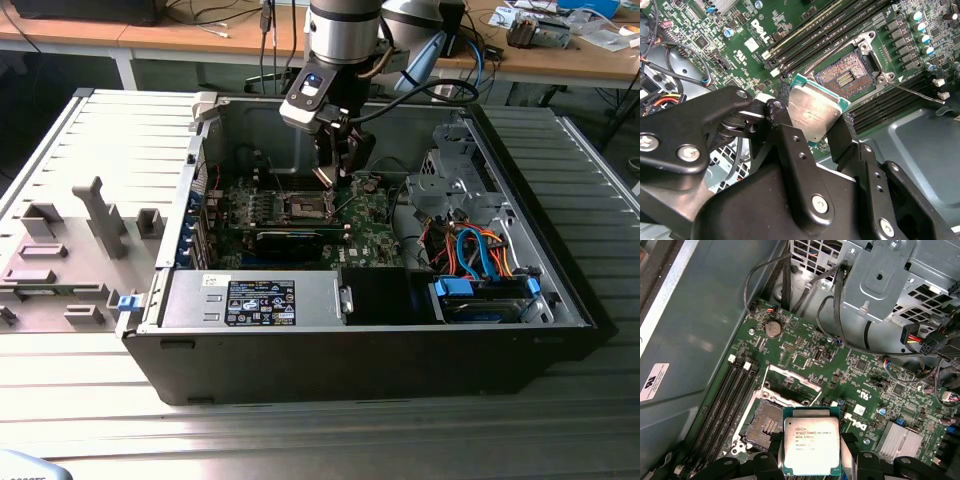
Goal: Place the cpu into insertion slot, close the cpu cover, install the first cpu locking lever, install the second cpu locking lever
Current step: 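Place the cpu into insertion slot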
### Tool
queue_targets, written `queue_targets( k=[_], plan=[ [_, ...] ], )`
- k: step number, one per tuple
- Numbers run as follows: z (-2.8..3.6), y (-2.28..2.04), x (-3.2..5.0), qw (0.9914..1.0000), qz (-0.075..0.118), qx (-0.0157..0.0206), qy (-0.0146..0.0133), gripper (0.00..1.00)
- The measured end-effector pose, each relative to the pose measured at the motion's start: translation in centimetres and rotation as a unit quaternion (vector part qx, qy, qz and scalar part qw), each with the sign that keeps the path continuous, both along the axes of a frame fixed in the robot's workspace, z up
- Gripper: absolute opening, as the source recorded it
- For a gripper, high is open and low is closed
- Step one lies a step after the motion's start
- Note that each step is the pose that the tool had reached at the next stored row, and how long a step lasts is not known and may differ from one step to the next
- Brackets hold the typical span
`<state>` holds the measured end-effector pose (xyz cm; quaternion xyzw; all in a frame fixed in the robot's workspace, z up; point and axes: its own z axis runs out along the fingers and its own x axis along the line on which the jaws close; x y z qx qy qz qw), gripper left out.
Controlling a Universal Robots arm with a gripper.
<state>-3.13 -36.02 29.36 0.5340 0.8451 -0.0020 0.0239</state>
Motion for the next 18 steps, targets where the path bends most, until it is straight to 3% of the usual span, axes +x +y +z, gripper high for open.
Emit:
queue_targets(
  k=[18],
  plan=[
    [-0.05, 0.00, 0.00, 0.99997, -0.007, 0.0000, 0.0000, 0.55]
  ],
)
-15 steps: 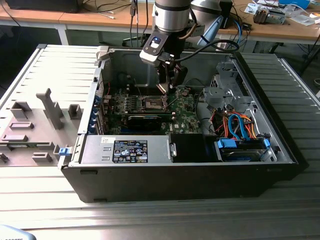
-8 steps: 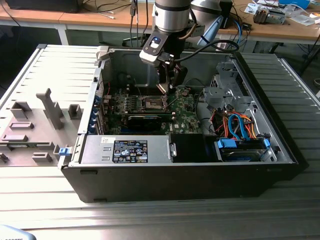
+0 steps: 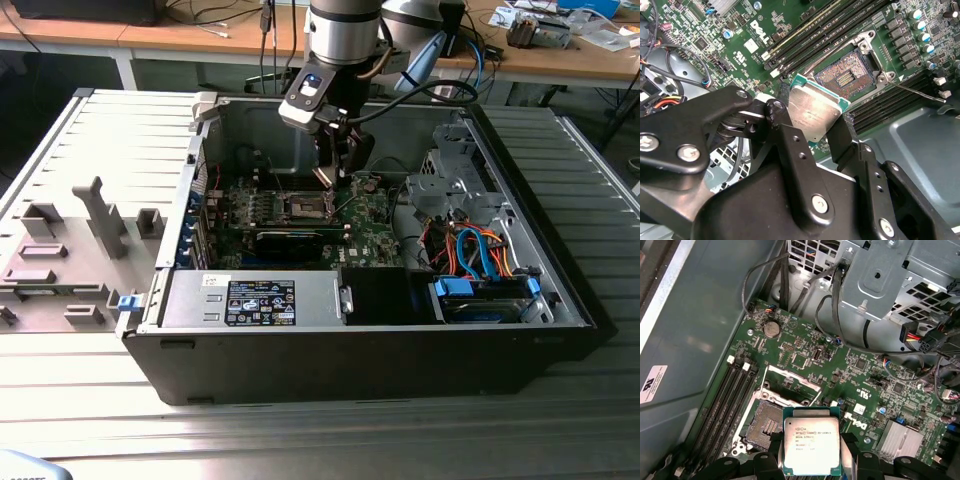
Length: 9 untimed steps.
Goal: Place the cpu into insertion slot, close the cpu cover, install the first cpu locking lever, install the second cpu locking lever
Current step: 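Place the cpu into insertion slot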
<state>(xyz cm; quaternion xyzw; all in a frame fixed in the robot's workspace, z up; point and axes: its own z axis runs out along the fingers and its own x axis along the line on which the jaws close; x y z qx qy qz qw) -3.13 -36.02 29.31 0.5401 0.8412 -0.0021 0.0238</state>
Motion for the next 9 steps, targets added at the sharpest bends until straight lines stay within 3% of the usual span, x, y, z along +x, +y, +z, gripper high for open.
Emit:
queue_targets(
  k=[9],
  plan=[
    [0.00, 0.00, 0.00, 0.99996, -0.009, 0.0000, 0.0000, 0.55]
  ],
)
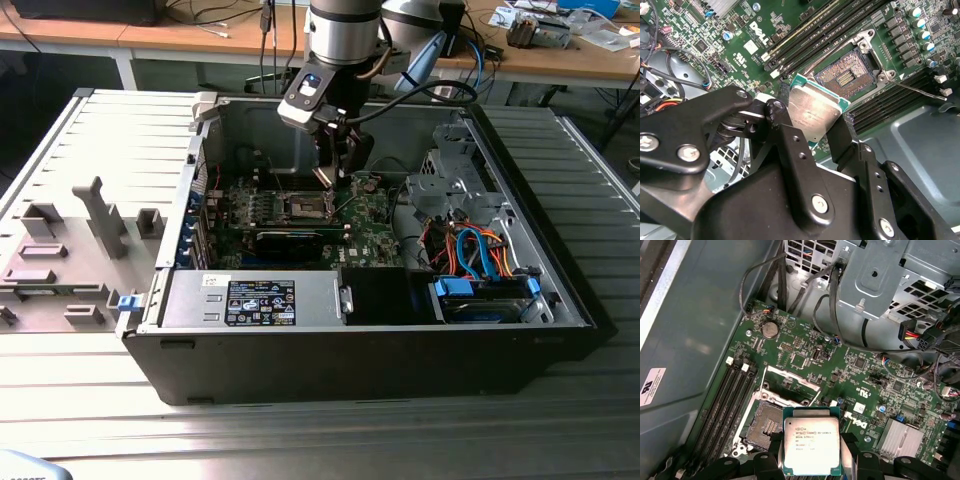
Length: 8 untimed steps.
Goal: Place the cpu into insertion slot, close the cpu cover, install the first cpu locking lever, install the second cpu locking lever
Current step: 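Place the cpu into insertion slot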
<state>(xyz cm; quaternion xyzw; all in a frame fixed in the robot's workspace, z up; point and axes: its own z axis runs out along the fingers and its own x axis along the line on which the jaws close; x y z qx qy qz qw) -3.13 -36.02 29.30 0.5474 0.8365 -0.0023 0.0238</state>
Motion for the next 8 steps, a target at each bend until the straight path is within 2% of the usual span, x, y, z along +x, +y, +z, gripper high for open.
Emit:
queue_targets(
  k=[8],
  plan=[
    [-0.06, 0.00, 0.00, 1.00000, -0.001, 0.0000, 0.0000, 0.55]
  ],
)
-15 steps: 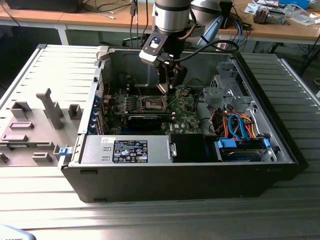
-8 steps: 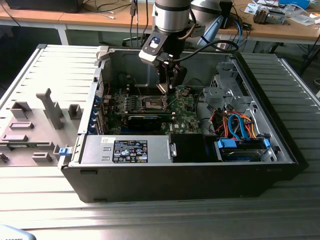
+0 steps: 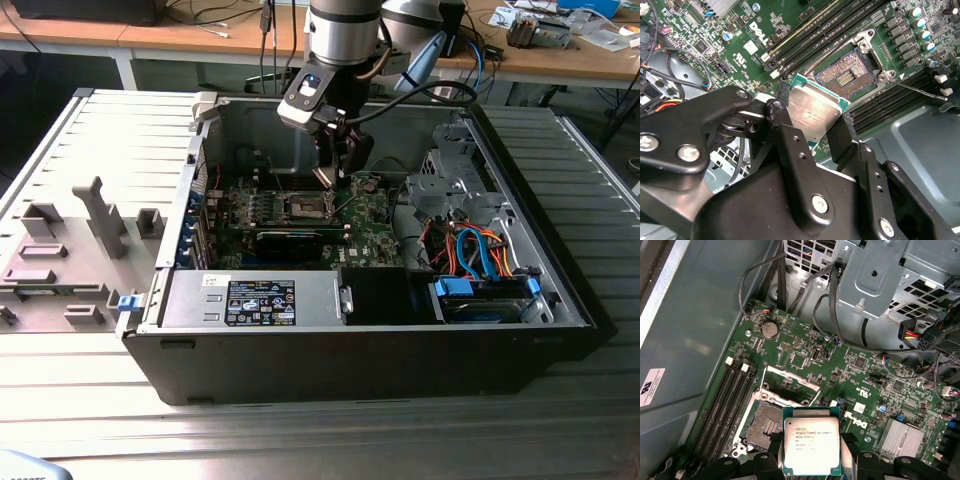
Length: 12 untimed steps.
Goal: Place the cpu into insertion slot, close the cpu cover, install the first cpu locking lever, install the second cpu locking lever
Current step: 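Place the cpu into insertion slot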
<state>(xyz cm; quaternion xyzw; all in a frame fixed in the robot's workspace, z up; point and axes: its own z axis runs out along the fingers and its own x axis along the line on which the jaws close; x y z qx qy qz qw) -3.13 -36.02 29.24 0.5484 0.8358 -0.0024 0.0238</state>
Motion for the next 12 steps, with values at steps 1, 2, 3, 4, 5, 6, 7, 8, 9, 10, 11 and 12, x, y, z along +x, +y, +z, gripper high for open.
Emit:
queue_targets(
  k=[1, 2, 3, 4, 5, 6, 7, 8, 9, 10, 11, 12],
  plan=[
    [-0.02, 0.00, 0.00, 1.00000, 0.000, 0.0001, 0.0000, 0.55],
    [-0.03, 0.00, 0.00, 1.00000, 0.000, 0.0000, 0.0000, 0.55],
    [-0.03, 0.00, 0.00, 1.00000, 0.000, -0.0001, 0.0000, 0.55],
    [-0.03, 0.00, 0.00, 1.00000, 0.000, -0.0001, 0.0000, 0.55],
    [-0.04, 0.00, -0.01, 1.00000, 0.000, -0.0001, 0.0000, 0.55],
    [-0.04, 0.00, 0.00, 1.00000, 0.000, -0.0001, 0.0000, 0.55],
    [-0.04, 0.00, 0.00, 1.00000, 0.000, -0.0001, 0.0000, 0.55],
    [-0.04, 0.00, -0.01, 1.00000, 0.000, -0.0001, 0.0000, 0.55],
    [-0.06, 0.00, 0.00, 1.00000, 0.000, -0.0004, 0.0000, 0.55],
    [-0.06, 0.00, 0.00, 1.00000, 0.000, -0.0005, 0.0000, 0.55],
    [-0.05, 0.00, 0.00, 1.00000, -0.001, -0.0010, 0.0000, 0.55],
    [-0.06, 0.00, -0.01, 1.00000, -0.002, -0.0010, 0.0000, 0.55]
  ],
)
